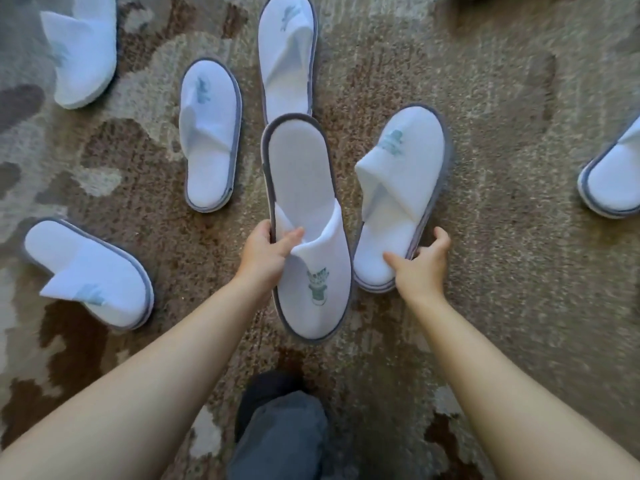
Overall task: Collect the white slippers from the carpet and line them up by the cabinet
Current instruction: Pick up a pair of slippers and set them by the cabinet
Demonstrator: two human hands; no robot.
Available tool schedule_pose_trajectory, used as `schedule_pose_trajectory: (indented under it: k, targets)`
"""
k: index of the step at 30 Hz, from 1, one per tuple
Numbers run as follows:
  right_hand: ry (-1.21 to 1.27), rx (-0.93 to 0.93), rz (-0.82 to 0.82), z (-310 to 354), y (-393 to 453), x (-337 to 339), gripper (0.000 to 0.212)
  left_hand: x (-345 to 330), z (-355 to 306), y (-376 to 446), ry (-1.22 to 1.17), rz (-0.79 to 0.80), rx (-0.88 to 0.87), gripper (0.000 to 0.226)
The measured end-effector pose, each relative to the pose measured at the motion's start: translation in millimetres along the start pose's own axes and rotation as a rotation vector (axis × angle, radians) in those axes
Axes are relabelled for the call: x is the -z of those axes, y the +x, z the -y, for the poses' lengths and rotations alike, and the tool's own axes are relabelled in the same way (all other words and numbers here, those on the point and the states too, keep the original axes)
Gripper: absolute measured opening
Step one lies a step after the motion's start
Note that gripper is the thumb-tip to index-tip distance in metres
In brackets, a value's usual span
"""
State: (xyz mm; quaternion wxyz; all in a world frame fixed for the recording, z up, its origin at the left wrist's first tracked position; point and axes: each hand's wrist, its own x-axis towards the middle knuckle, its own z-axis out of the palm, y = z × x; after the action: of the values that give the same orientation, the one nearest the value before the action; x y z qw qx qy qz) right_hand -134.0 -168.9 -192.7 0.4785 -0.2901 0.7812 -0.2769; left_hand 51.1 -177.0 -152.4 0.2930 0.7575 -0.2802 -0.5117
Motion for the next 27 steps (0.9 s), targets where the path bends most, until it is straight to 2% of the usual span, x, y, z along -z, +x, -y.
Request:
schedule_pose_trajectory:
  k: [4,9,11,14,17,20,24,27]
  targets:
    - [0.065,-0.032,-0.022,39,-41,48,0.040,-1,-56,-40,-0.005,0.031,-0.002,0.021]
    - [0.155,-0.063,-0.140,128,-137,139,0.018,14,-168,-131,0.023,0.165,-0.017,0.020]
    - [0.179,-0.053,-0.186,172,-179,177,0.017,21,-222,-173,0.046,0.225,-0.041,0.017]
    - [0.233,-0.065,-0.270,231,-244,234,0.015,29,-295,-236,0.126,0.341,-0.104,0.023]
    - [0.304,-0.069,-0.398,282,-304,289,0.014,31,-363,-294,0.190,0.448,-0.170,0.023]
    - [0.362,-0.063,-0.555,314,-366,341,0.014,24,-415,-351,0.267,0.551,-0.280,0.014]
    - [0.458,-0.066,-0.774,326,-453,393,0.013,10,-455,-434,0.306,0.690,-0.321,0.021]
    - [0.526,-0.090,-0.891,313,-523,416,0.013,4,-451,-497,0.353,0.796,-0.376,0.027]
